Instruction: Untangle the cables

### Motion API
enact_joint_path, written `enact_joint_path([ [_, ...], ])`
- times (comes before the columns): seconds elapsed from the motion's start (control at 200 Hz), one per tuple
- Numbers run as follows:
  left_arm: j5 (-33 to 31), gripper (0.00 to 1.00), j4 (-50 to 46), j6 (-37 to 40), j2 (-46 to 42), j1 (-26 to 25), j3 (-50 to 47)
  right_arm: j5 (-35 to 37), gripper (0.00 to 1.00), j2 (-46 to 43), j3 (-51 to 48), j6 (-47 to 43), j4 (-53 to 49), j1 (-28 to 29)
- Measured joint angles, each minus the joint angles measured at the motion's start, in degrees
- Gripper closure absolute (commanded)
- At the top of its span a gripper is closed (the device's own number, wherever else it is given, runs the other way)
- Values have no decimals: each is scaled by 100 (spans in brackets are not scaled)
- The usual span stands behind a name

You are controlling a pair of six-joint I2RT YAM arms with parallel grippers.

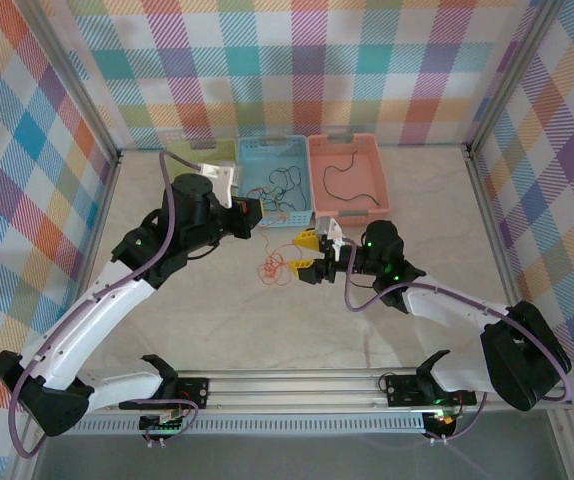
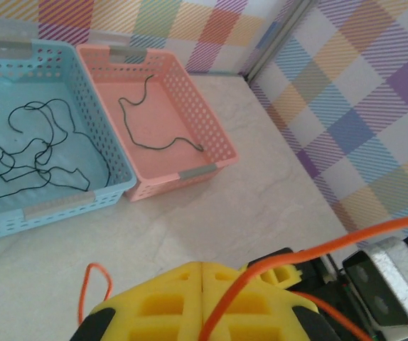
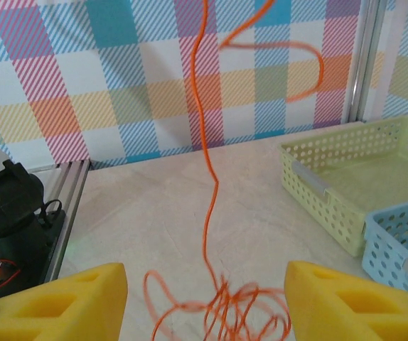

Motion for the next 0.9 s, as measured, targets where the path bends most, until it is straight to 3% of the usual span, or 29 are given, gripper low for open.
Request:
enact_joint_path([
  [0.63,638,100,4,-468,367,0,92,-160,47,763,50,33,483,295],
  [0.9,1005,100,195,-697,439,0,92,-96,55,1091,205,37,634,367],
])
